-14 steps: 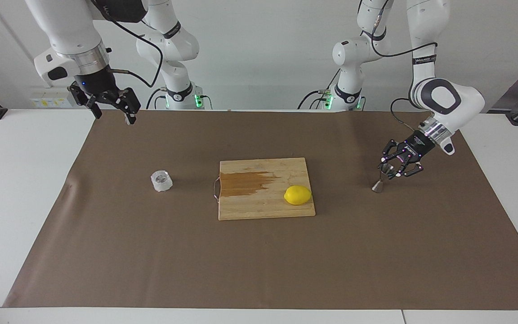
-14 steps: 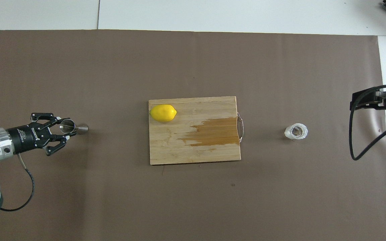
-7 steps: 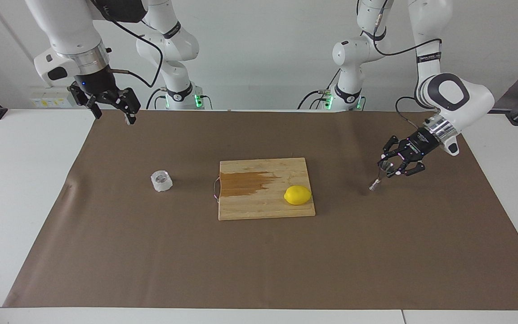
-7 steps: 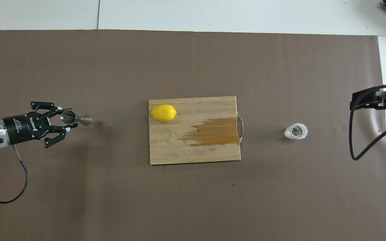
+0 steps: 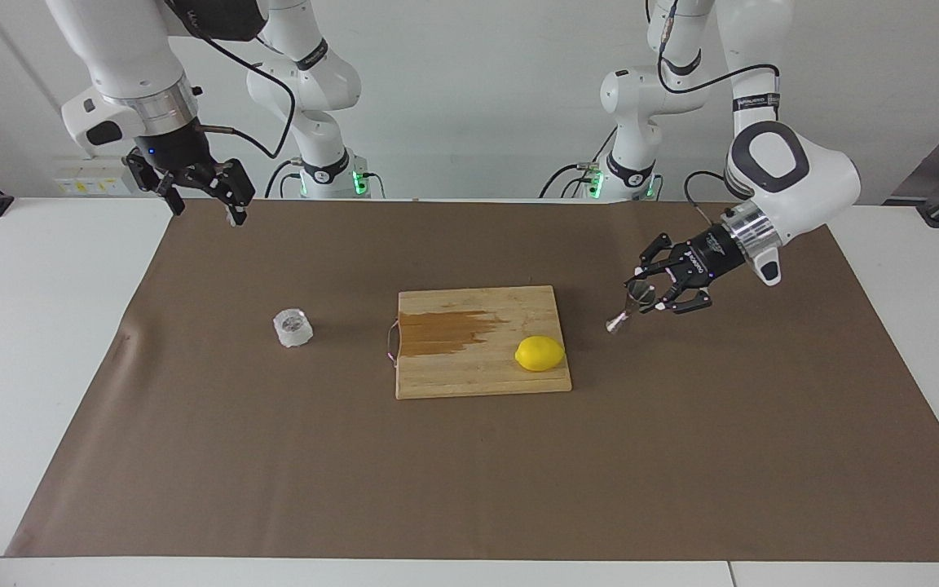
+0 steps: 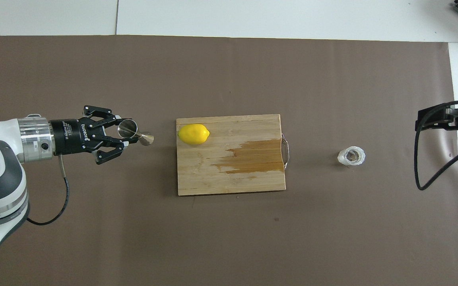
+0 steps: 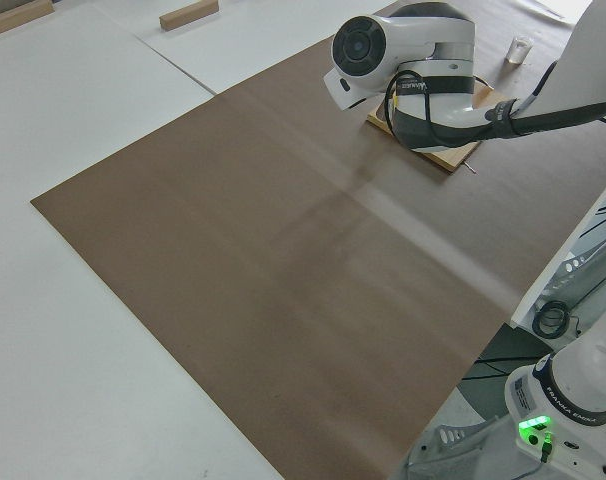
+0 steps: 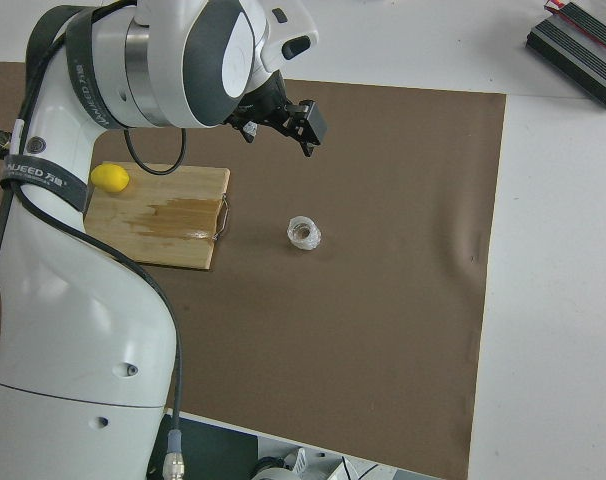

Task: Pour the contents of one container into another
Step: 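Carry the metal cup with the left gripper over the cutting board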

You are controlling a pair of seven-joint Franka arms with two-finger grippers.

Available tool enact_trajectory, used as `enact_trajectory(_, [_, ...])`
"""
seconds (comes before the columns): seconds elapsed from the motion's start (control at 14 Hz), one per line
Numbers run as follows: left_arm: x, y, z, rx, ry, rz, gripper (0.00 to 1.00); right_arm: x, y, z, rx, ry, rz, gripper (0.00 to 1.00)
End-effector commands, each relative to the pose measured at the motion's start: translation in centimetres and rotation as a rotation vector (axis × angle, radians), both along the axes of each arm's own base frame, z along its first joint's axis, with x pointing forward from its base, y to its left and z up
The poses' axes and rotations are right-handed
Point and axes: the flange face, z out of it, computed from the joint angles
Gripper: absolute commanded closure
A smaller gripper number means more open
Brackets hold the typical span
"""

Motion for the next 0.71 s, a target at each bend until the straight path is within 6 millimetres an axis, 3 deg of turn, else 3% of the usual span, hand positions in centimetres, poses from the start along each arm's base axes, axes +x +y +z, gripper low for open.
enact_trajectory(0.0, [0.8,-3.3,1.0,-0.058,0.011,0.076,1.00,-0.3,-0.5,0.3,0.031,0.006,0.011,0.00])
enact_trajectory(0.21, [0.0,-9.1,1.7,-0.036,0.003,0.121,1.00,-0.3,-0.8,0.3,0.031,0.006,0.007,0.00])
enact_trajectory(0.36, [-0.9,-12.6,0.7,-0.021,0.006,0.202,1.00,-0.3,-0.7,0.3,0.031,0.006,0.008,0.00])
enact_trajectory(0.64, [-4.8,-19.4,-0.6,-0.046,0.014,0.374,1.00,-0.3,-0.7,0.3,0.031,0.006,0.008,0.00])
